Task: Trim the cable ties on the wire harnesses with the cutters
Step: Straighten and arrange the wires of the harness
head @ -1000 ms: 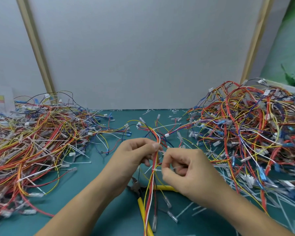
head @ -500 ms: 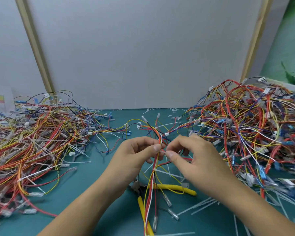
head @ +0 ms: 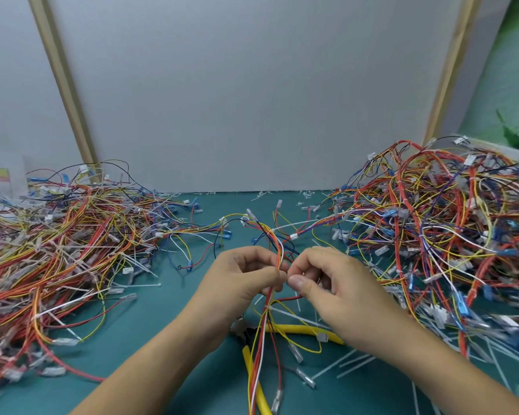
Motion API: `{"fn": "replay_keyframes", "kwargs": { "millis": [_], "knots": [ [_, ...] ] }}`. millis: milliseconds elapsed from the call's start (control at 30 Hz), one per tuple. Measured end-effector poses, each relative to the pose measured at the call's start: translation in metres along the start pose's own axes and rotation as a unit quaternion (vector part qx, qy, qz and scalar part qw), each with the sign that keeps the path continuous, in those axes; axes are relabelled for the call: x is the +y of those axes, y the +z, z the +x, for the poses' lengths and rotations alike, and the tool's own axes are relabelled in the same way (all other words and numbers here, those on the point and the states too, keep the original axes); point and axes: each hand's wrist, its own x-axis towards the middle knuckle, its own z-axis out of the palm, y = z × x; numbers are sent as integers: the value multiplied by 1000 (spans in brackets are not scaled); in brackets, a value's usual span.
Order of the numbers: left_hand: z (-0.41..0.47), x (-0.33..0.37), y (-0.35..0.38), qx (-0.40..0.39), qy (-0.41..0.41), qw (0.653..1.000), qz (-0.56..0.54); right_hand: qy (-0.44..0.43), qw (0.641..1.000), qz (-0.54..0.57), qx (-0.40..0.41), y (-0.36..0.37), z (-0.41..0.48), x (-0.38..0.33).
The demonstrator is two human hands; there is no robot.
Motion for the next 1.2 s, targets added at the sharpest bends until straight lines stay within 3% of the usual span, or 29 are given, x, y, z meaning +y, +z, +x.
{"fn": "replay_keyframes", "kwargs": {
  "millis": [467, 633, 833, 933, 1100, 1200],
  "knots": [
    [1, -3, 2, 8, -1, 1000, 21, 34, 999, 22, -20, 1, 2, 8],
    [7, -1, -7, 32, -52, 997, -51, -20, 999, -10, -34, -4, -1, 0],
    [10, -4, -12, 104, -102, 989, -16, -73, 992, 3, -100, 0, -5, -6],
    [9, -5, -10, 103, -109, 989, -19, -77, 989, 19, -123, 0, -6, -6],
    [8, -9, -10, 126, -91, 987, -39, -65, 986, 27, -152, -2, -6, -6],
    [8, -7, -8, 114, -57, 989, -75, -69, 992, 31, -103, 1, -7, -8]
  ]
}}
